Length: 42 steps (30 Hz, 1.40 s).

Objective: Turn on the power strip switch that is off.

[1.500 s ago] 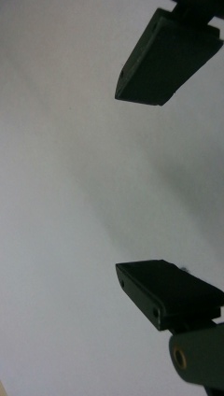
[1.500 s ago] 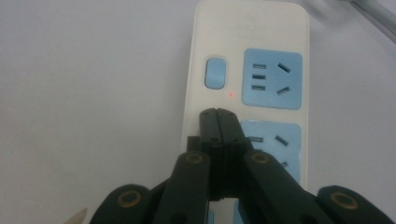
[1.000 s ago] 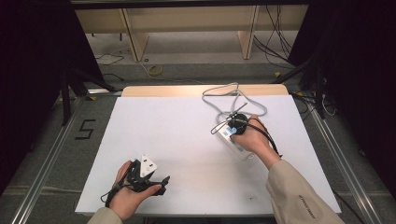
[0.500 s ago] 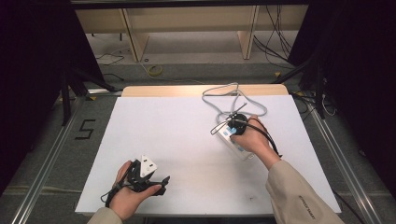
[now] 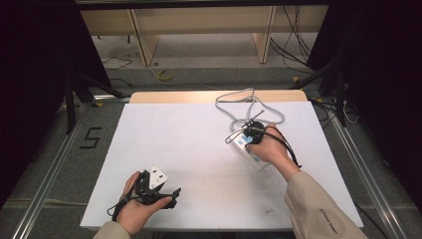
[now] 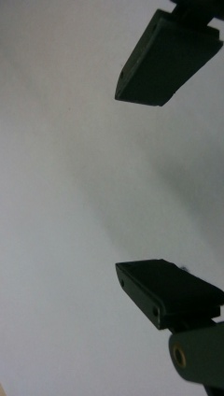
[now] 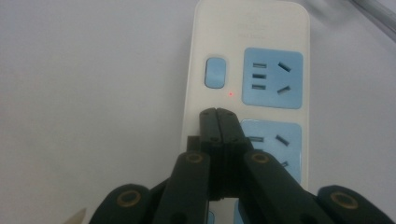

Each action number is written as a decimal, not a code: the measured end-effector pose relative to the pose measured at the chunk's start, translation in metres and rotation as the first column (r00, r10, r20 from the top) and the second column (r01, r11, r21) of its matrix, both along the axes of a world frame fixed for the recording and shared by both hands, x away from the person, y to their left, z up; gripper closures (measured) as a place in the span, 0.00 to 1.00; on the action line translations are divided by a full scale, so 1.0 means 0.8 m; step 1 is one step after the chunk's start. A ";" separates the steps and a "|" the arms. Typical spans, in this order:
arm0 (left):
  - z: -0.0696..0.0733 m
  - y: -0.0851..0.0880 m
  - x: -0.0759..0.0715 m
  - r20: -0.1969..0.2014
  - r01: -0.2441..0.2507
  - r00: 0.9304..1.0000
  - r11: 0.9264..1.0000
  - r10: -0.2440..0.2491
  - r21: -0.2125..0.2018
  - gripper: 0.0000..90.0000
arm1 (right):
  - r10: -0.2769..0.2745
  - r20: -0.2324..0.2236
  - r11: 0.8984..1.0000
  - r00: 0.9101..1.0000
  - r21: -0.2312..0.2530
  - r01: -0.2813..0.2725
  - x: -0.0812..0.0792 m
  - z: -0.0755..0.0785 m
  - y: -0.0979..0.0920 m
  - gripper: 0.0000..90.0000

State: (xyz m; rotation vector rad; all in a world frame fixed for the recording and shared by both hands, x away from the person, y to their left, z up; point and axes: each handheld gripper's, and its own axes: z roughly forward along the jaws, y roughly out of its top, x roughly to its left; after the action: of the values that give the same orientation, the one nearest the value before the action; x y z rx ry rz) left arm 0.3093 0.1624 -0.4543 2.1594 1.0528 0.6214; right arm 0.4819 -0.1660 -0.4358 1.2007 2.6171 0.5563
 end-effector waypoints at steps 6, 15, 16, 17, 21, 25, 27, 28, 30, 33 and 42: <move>0.000 0.000 0.000 -0.001 0.000 1.000 1.000 0.000 -0.001 0.16 | -0.009 -0.006 1.000 1.000 0.029 0.009 0.000 -0.001 -0.004 1.00; 0.000 0.000 0.000 0.000 -0.001 1.000 1.000 0.001 -0.002 0.16 | -0.009 0.004 0.999 1.000 0.033 0.009 -0.001 -0.001 -0.005 1.00; 0.000 0.000 0.000 -0.001 -0.001 1.000 1.000 0.001 -0.002 0.16 | -0.008 0.007 0.999 1.000 0.031 0.008 -0.001 -0.001 -0.004 1.00; 0.000 0.000 0.000 -0.001 -0.001 1.000 1.000 0.001 -0.002 0.16 | -0.007 0.007 1.000 1.000 0.029 0.007 -0.001 -0.001 -0.004 1.00; -0.001 0.000 0.000 -0.002 -0.001 1.000 1.000 0.001 -0.002 0.16 | -0.007 0.005 0.999 1.000 0.034 0.007 -0.001 -0.001 -0.005 1.00; -0.001 0.000 0.000 -0.002 -0.001 1.000 1.000 0.001 -0.002 0.16 | -0.005 0.005 0.999 1.000 0.039 0.005 -0.002 0.000 -0.006 1.00; -0.001 0.000 0.000 -0.002 -0.001 1.000 1.000 0.001 -0.002 0.16 | -0.004 0.010 0.999 1.000 0.039 0.004 -0.003 0.000 -0.006 1.00; -0.001 0.000 0.000 -0.002 -0.001 1.000 1.000 0.001 -0.002 0.16 | -0.003 0.012 0.999 1.000 0.040 0.002 -0.003 0.000 -0.006 1.00; -0.001 0.000 0.000 -0.002 -0.001 1.000 1.000 0.001 -0.002 0.16 | -0.002 0.016 0.999 1.000 0.046 0.002 -0.003 -0.001 -0.008 1.00; -0.001 0.000 0.001 -0.003 -0.001 1.000 1.000 0.001 -0.003 0.16 | -0.001 0.017 0.998 1.000 0.055 0.000 -0.004 -0.001 -0.009 0.97; -0.001 0.000 0.001 -0.005 -0.001 1.000 1.000 0.001 -0.004 0.17 | -0.003 0.027 0.996 1.000 0.086 0.000 -0.008 -0.002 -0.015 0.91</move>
State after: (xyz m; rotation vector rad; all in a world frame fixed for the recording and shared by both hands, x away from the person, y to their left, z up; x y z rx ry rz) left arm 0.3100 0.1627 -0.4552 2.1579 1.0569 0.6147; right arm 0.4756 -0.1782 -0.4377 1.2111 2.5937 0.6858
